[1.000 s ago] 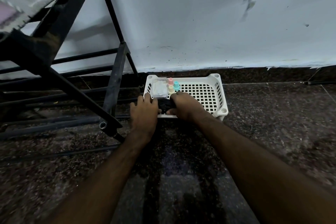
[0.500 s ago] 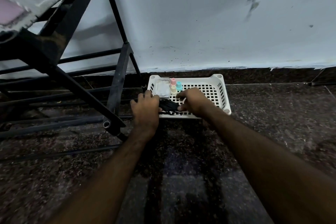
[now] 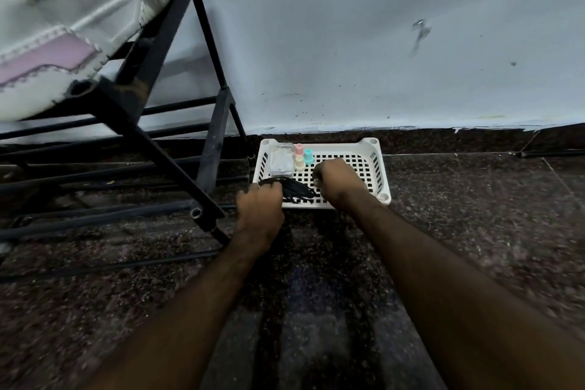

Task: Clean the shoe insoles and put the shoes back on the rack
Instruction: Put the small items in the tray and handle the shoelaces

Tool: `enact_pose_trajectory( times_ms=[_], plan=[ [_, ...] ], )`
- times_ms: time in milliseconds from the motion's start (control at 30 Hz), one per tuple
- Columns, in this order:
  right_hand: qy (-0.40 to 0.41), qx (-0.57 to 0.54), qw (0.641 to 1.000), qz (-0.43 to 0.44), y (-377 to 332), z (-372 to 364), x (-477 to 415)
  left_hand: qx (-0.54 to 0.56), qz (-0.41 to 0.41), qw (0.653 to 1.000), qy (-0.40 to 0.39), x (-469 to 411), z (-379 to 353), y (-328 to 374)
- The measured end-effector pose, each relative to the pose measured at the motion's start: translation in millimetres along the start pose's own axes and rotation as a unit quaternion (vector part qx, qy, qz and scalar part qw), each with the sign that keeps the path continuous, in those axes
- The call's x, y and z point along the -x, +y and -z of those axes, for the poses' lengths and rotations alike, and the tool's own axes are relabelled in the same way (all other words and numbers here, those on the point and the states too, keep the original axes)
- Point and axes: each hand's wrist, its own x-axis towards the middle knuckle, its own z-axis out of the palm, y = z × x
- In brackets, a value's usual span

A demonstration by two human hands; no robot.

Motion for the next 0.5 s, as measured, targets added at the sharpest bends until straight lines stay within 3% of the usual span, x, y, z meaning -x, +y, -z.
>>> enact_pose_trajectory(
  times_ms=[233,500],
  plan=[
    [0.022,0.040,0.999,0.009,-36.4,37.9,52.7,0.057,-0.033,0.997,-0.043,28.1,71.8,3.4],
    [0.097,0.089,0.990,0.053,-91.5,152.3,122.8,0.050,-0.046,0.998,0.013,84.7,215.4,-8.0]
  ],
)
